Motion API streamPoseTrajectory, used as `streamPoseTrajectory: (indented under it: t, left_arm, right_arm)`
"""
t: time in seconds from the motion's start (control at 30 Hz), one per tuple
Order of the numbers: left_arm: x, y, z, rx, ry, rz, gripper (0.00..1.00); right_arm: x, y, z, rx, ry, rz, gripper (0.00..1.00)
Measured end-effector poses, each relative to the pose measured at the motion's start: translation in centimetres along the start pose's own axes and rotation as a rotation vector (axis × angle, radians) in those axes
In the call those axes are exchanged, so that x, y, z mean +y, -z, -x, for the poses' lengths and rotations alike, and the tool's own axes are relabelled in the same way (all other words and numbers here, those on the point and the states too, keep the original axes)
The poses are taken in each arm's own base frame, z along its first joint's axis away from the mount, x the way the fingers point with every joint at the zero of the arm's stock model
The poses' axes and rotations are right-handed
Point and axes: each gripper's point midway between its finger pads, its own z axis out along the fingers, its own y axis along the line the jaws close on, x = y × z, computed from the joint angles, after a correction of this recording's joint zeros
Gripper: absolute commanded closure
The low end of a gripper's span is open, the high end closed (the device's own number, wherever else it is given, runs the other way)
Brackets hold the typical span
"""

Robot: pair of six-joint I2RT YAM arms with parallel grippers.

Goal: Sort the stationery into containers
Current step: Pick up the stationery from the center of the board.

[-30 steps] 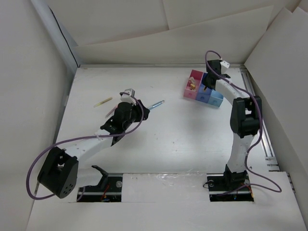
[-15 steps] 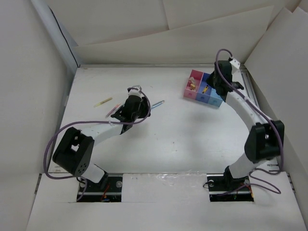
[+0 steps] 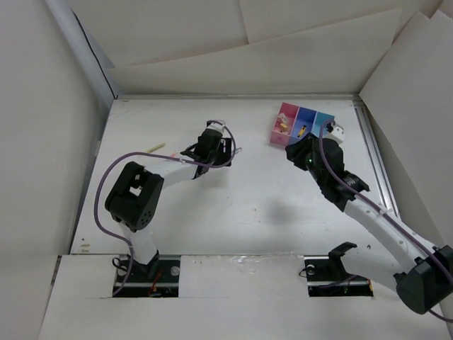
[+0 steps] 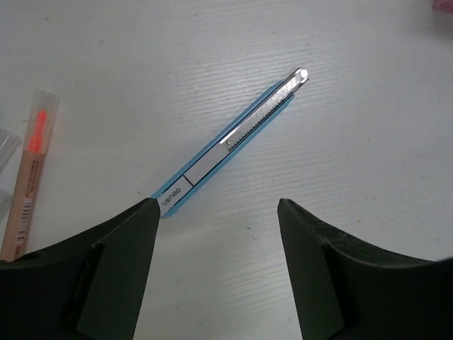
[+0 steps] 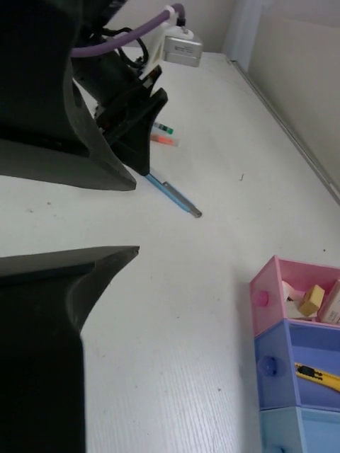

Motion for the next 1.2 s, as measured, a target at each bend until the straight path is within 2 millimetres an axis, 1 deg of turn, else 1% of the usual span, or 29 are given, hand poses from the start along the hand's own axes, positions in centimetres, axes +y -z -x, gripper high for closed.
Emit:
streamPoseTrajectory:
  t: [0.1, 0.2, 0.27, 0.33, 0.37, 0.43, 0.5, 0.53, 0.67, 0.7, 0.77, 0.87, 1.03, 1.07, 1.17, 1.2]
  left_arm:
    - [0.1, -1.1, -0.8, 0.035, -0.04, 0.006, 0.35]
    - [0.3, -1.3, -1.3, 0.059, -0.062, 0.011, 0.34]
    - [0.4, -1.3, -1.2, 0.064, -0.077, 0.013, 0.32]
    - [0.3, -1.2, -0.7, 0.059, -0.091, 0.012, 0.31]
    - [0.2, -1.2, -0.4, 0.056, -0.098, 0.011, 0.31]
    - [0.0, -1.5, 0.2, 0.047, -0.111, 0.009, 0.3]
    - [-0.1, -2.1, 0.2, 0.051, -0.125, 0.01, 0.29]
    - [0.0, -2.5, 0.0, 0.059, -0.132, 0.012, 0.29]
    - [0.6, -4.2, -2.2, 0.134, -0.159, 0.035, 0.29]
    - [0.7, -4.6, -2.0, 0.13, -0.17, 0.049, 0.29]
    - [0.4, -4.9, -1.5, 0.132, -0.171, 0.042, 0.29]
    - [0.4, -5.2, -1.5, 0.143, -0.176, 0.046, 0.29]
    - [0.5, -5.4, -1.5, 0.148, -0.183, 0.057, 0.4]
    - [0.5, -5.4, -1.4, 0.148, -0.184, 0.058, 0.47]
    - [0.5, -5.5, -1.4, 0.146, -0.186, 0.061, 0.56]
    - [0.5, -5.5, -1.4, 0.145, -0.185, 0.06, 0.61]
  right_arm:
    - [-0.8, 0.5, -0.2, -0.012, -0.001, -0.002, 0.5]
    - [-1.4, 0.4, -0.8, -0.004, 0.0, -0.008, 0.45]
    - [-1.7, 0.4, -1.2, 0.006, 0.002, -0.009, 0.43]
    - [-1.9, 0.5, -1.6, 0.014, 0.003, -0.007, 0.42]
    - [-2.0, 0.5, -1.7, 0.016, 0.003, -0.004, 0.42]
    - [-1.8, 0.7, -1.7, 0.016, 0.001, 0.007, 0.38]
    - [-1.5, 0.8, -1.5, 0.01, -0.004, 0.021, 0.35]
    - [-1.4, 0.8, -1.4, 0.008, -0.006, 0.027, 0.35]
    - [-1.0, 1.0, -1.3, 0.006, -0.01, 0.047, 0.33]
    - [-0.9, 1.1, -1.2, 0.006, -0.011, 0.052, 0.33]
    - [-0.8, 1.1, -1.2, 0.005, -0.012, 0.057, 0.33]
    - [-0.7, 1.1, -1.2, 0.009, -0.013, 0.061, 0.33]
    - [-0.7, 1.2, -1.0, 0.005, -0.016, 0.066, 0.33]
    - [-0.7, 1.2, -1.0, 0.005, -0.017, 0.067, 0.33]
    - [-0.6, 1.3, -0.9, 0.003, -0.017, 0.069, 0.33]
    - [-0.6, 1.3, -0.9, 0.002, -0.018, 0.068, 0.33]
